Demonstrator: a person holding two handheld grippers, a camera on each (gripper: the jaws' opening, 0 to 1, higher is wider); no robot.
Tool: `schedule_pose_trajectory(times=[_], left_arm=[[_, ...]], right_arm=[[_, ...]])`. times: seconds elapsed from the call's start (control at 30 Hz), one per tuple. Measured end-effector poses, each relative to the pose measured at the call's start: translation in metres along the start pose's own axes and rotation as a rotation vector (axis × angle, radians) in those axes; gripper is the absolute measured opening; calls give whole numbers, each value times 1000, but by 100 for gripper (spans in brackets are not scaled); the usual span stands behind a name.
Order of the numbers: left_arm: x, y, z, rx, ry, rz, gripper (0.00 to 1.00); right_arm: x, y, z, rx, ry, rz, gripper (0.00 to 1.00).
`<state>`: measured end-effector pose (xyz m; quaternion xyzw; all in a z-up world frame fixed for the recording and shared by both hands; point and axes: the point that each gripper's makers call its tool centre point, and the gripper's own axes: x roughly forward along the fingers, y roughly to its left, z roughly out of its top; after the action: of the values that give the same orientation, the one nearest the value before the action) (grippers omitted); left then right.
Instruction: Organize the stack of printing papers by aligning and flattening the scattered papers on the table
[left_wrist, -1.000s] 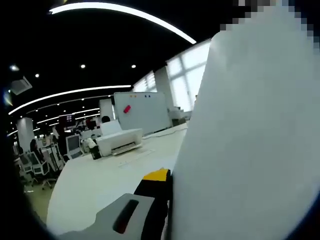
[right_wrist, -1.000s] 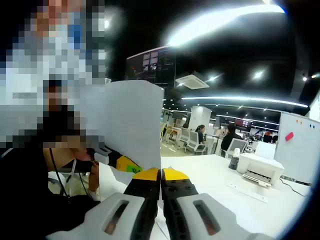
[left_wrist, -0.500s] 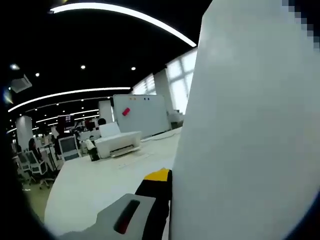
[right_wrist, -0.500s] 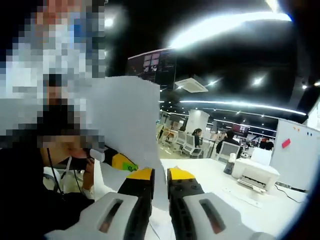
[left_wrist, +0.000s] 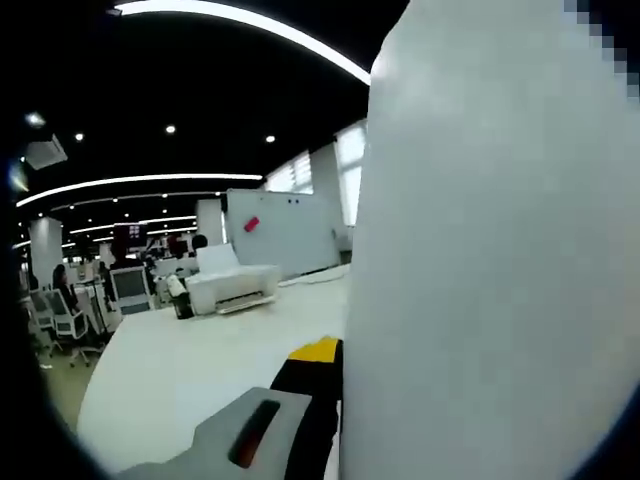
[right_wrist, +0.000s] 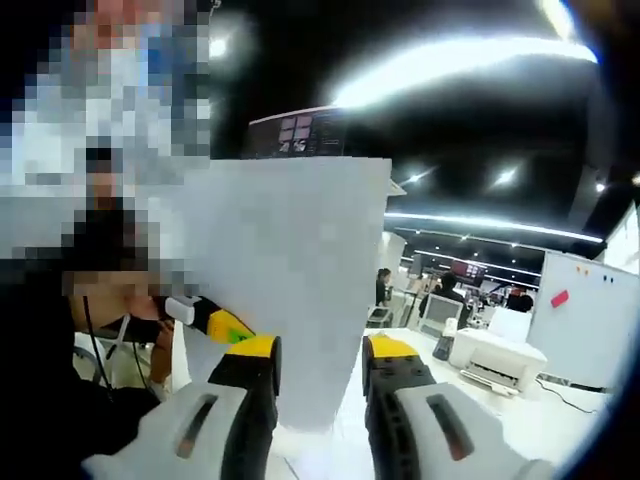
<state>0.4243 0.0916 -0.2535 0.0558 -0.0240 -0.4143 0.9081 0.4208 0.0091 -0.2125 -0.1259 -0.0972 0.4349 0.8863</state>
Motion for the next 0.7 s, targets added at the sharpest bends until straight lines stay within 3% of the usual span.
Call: schedule_pose_trajectory(times=[0.23, 0.6, 0.7], left_arm=[[-2, 5, 1, -59, -34, 3, 5], [-6, 18, 2, -144, -71, 39, 5], [-8, 22, 5, -225, -109, 39, 6]], right_arm=[[0, -7, 0, 14, -14, -31, 43], [-2, -16, -2, 42, -10, -58, 54], [-4, -24, -4, 37, -5, -93, 58]])
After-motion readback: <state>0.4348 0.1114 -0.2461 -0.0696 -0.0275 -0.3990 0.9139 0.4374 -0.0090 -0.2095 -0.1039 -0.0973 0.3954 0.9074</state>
